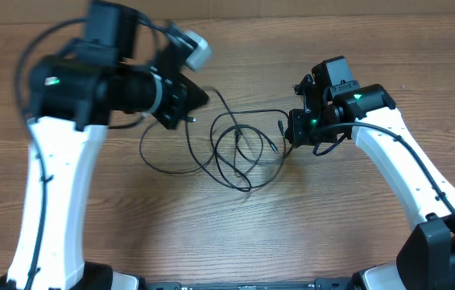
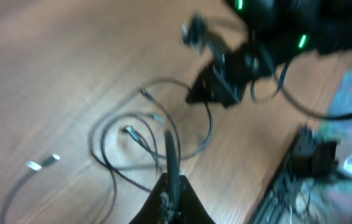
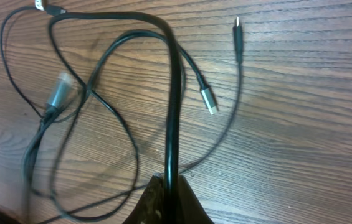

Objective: Untangle cables

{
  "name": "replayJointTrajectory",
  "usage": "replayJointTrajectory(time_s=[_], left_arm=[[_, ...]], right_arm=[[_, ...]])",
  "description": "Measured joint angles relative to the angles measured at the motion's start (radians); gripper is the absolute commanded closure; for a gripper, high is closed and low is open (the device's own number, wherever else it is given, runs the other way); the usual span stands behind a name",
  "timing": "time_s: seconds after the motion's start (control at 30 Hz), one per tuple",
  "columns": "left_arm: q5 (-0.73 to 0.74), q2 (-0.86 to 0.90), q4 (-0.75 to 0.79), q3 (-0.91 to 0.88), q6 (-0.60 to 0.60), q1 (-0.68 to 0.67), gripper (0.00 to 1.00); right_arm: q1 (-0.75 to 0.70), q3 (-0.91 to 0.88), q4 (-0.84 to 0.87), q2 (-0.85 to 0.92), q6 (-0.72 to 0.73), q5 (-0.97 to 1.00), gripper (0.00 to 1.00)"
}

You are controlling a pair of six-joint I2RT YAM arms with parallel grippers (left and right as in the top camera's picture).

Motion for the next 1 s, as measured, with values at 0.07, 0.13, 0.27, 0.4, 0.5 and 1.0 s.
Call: replayJointTrajectory(time_s=[0.07,0.13,0.27,0.4,0.5,1.0], left_arm=[[0.031,-0.021,0.002,0.051,-0.013,0.049,0.96],[0.051,-0.049,0.007,0.097,-0.024,0.09,0.96],[0.072,-0.146,0.056,0.163,-0.054,0.171,0.96],[0.061,-0.251,0.124,0.179,-0.095,0.228,0.96],[-0.002,-0.313,0.179,0.184,-0.15,0.249,0.96],[-0.49,-0.355,0.091,0.186,-0.386,0.251,0.96]], right_arm=[[0.0,0.0,0.0,0.0,0.003,0.006,0.96],[0.0,0.0,0.0,0.0,0.004,0.01,0.96],[0.0,0.0,0.001,0.0,0.005,0.018,0.96],[0.0,0.0,0.014,0.0,0.019,0.027,0.96],[0.0,0.0,0.018,0.0,0.05,0.056,0.96],[0.0,0.0,0.037,0.0,0.098,0.097,0.93]])
